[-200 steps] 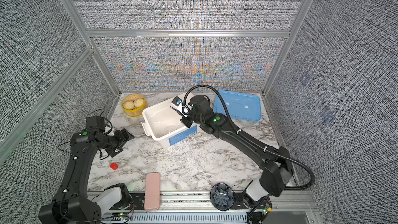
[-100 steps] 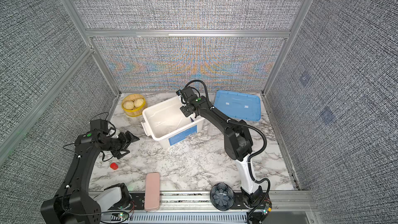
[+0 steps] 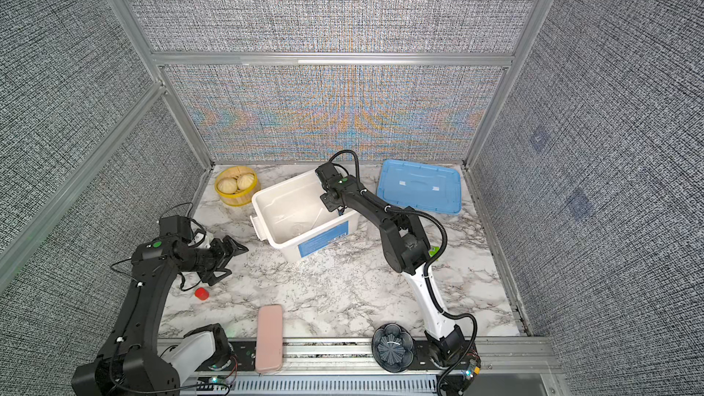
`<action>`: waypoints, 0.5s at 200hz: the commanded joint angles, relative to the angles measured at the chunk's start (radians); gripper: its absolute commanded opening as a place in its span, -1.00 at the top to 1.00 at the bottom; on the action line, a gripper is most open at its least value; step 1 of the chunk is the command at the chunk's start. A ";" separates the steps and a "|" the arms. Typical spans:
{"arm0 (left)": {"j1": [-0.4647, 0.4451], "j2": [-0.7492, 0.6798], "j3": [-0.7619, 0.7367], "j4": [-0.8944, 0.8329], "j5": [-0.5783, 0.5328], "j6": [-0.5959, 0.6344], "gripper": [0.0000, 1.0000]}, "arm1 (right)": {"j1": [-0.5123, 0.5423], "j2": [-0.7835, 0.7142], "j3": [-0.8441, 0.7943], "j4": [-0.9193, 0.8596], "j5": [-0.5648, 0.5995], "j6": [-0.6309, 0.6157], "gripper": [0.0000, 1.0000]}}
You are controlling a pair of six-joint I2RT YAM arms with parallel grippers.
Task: Organize the chemistry lab equipment
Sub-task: 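Lower the metal tweezers into the white tub and open the right gripper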
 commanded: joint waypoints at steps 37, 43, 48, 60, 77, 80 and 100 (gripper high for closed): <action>0.001 -0.053 -0.027 -0.097 0.006 0.017 -0.72 | 0.001 -0.011 -0.035 0.070 0.058 -0.020 0.62; 0.001 -0.061 -0.025 -0.108 -0.002 0.010 -0.72 | 0.000 -0.021 -0.042 0.073 0.054 -0.020 0.56; 0.001 -0.067 -0.025 -0.116 -0.007 0.002 -0.72 | 0.001 -0.027 -0.046 0.075 0.051 -0.018 0.52; 0.001 -0.090 -0.037 -0.120 -0.015 -0.030 -0.72 | 0.002 -0.045 -0.049 0.075 0.038 -0.017 0.47; 0.001 -0.131 -0.076 -0.116 -0.050 -0.124 -0.72 | 0.004 -0.079 -0.059 0.081 0.018 -0.006 0.41; 0.001 -0.138 -0.084 -0.114 -0.053 -0.139 -0.72 | 0.004 -0.085 -0.062 0.083 0.017 -0.003 0.40; 0.001 -0.171 -0.102 -0.110 -0.062 -0.172 -0.71 | 0.007 -0.135 -0.079 0.081 -0.004 0.001 0.33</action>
